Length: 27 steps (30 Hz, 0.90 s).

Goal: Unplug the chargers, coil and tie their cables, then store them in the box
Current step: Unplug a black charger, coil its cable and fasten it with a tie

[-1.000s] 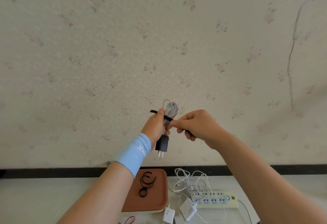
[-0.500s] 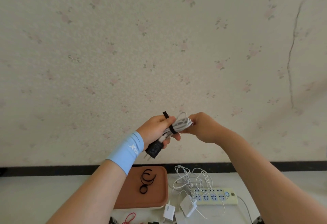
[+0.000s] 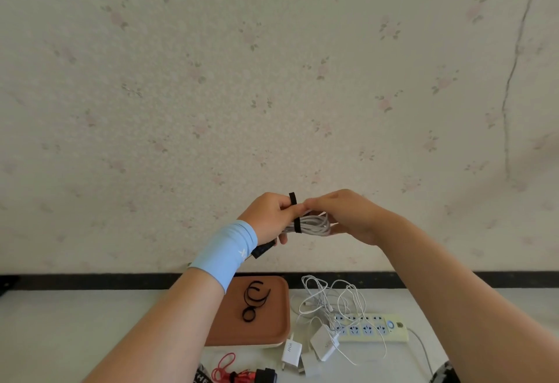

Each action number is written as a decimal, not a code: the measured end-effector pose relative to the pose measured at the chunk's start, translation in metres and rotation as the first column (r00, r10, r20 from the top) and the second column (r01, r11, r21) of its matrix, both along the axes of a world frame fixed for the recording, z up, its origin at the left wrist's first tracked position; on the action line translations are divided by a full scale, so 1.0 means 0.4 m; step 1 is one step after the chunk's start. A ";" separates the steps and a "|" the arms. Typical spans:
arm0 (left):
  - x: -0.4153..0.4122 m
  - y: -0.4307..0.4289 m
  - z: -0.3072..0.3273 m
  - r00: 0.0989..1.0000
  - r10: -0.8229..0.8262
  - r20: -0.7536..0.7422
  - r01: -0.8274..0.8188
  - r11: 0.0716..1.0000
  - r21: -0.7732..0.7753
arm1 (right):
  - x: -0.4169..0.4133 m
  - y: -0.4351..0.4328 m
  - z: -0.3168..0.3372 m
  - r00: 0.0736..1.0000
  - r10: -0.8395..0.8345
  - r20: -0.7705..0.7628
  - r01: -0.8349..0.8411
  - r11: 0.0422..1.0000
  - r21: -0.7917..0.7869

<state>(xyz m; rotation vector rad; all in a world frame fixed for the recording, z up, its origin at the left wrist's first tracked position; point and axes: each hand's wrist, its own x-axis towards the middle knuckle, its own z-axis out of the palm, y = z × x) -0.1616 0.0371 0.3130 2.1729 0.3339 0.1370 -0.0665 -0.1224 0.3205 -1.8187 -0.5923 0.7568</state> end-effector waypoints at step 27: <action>0.026 -0.034 -0.036 0.957 0.196 -0.212 -0.226 0.966 -0.124 | -0.079 0.050 -0.044 0.840 -0.354 0.411 0.383 0.924 0.014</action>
